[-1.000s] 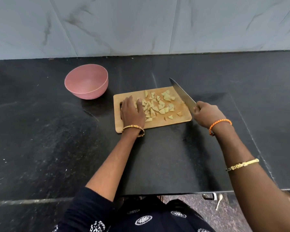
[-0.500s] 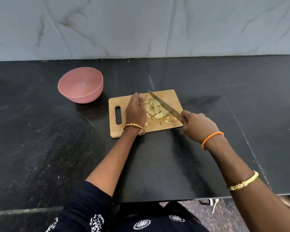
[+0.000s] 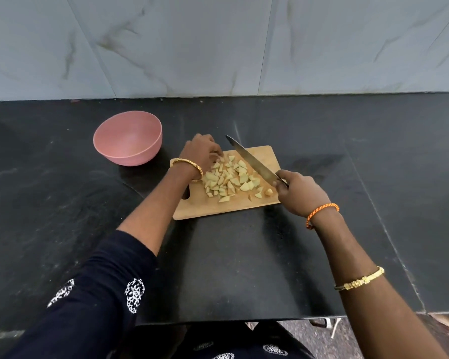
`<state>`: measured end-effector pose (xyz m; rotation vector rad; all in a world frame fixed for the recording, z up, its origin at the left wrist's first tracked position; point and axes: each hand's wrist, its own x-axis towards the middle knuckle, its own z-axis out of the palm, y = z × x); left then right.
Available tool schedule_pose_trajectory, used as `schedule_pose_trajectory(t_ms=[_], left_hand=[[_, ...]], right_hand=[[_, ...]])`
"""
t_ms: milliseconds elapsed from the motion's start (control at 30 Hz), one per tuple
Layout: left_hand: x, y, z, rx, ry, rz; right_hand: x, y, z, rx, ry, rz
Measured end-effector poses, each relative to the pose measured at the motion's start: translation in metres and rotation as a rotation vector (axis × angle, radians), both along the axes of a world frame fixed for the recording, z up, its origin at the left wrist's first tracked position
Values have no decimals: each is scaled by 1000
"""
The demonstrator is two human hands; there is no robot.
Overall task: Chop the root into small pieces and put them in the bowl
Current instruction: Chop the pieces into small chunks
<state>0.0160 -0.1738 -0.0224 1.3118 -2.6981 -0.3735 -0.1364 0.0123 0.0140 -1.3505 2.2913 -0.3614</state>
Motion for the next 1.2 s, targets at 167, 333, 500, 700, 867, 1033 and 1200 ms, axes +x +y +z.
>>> schedule_pose_trajectory(t_ms=[167, 333, 500, 700, 867, 1033, 1200], left_hand=[[-1, 23, -7, 7, 262, 251], [-2, 30, -17, 176, 481, 449], [6, 28, -14, 272, 569, 447], [7, 30, -11, 295, 616, 481], [6, 33, -11, 285, 645, 509], [2, 37, -9, 268, 674, 586], [2, 39, -8, 293, 692, 651]], right_hand=[[22, -2, 0, -33, -130, -18], [42, -18, -5, 41, -124, -9], [45, -25, 1, 96, -79, 5], [50, -27, 10, 132, -57, 42], [51, -37, 20, 245, -33, 93], [44, -31, 36, 391, 25, 164], [30, -13, 53, 422, 105, 157]])
